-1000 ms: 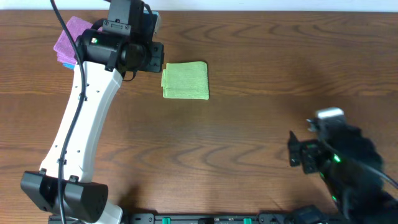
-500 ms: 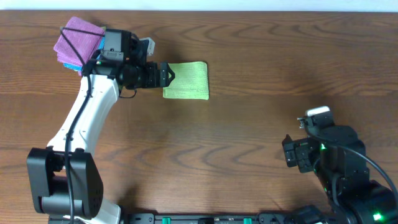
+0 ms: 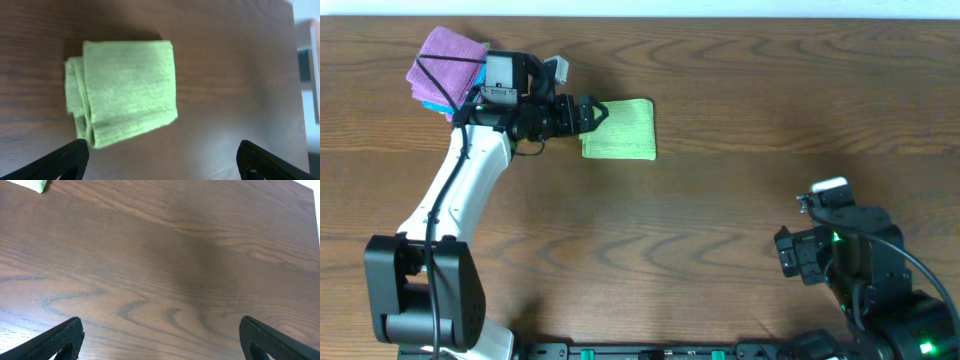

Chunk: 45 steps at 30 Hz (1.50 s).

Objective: Fold the cloth
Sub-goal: 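Reach the left gripper to the folded green square and grasp it, then lift the green square with the left gripper toward the pink-blue stack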

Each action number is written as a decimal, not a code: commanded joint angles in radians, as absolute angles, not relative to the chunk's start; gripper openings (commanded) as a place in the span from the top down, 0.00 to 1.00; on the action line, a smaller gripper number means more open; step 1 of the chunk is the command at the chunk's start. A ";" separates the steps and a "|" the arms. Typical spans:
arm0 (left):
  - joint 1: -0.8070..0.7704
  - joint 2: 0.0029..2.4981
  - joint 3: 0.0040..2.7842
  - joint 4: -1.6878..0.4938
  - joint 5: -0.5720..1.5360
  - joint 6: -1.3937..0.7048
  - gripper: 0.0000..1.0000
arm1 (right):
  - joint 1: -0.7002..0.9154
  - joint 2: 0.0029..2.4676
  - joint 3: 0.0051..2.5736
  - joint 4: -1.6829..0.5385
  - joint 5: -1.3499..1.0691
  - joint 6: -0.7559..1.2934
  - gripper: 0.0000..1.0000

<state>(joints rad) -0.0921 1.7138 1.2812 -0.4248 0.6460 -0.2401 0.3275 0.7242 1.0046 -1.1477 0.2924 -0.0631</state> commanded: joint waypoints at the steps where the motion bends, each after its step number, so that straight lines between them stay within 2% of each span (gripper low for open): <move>1: -0.058 1.765 1.270 -0.388 0.657 -0.299 0.01 | 0.327 0.722 1.005 -1.149 0.306 -0.076 0.01; 4: -0.034 1.844 1.270 -0.327 0.764 -0.347 0.00 | 0.327 0.722 1.005 -1.149 0.306 -0.076 0.01; 5: -0.029 1.875 1.270 -0.307 0.788 -0.362 0.05 | 0.327 0.722 1.005 -1.149 0.306 -0.076 0.01; 14: -0.021 2.035 1.270 -0.214 0.802 -0.435 0.05 | 0.327 0.722 1.005 -1.149 0.306 -0.076 0.01; 26: -0.025 2.117 1.270 -0.201 0.798 -0.477 0.03 | 0.327 0.722 1.005 -1.149 0.306 -0.076 0.01; 32: -0.068 2.123 1.270 -0.170 0.831 -0.498 0.05 | 0.327 0.722 1.005 -1.149 0.306 -0.076 0.01; 33: -0.081 2.122 1.270 -0.170 0.831 -0.498 0.08 | 0.327 0.722 1.005 -1.149 0.306 -0.076 0.01; 36: -0.109 2.123 1.270 -0.169 0.802 -0.498 0.36 | 0.327 0.722 1.005 -1.149 0.306 -0.076 0.01; 37: -0.114 2.123 1.270 -0.166 0.791 -0.498 0.57 | 0.327 0.722 1.005 -1.149 0.306 -0.076 0.01; 38: -0.119 2.123 1.270 -0.161 0.784 -0.498 0.73 | 0.327 0.722 1.005 -1.149 0.306 -0.076 0.01; 40: -0.121 2.123 1.270 -0.144 0.783 -0.499 0.94 | 0.327 0.722 1.005 -1.149 0.306 -0.076 0.01; 45: -0.105 2.122 1.291 -0.063 0.813 -0.579 0.94 | 0.327 0.722 1.005 -1.149 0.306 -0.076 0.01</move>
<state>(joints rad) -0.1211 2.1078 1.2697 -0.0814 0.8043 -0.5339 0.3275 0.7246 1.0046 -1.1477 0.2924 -0.0631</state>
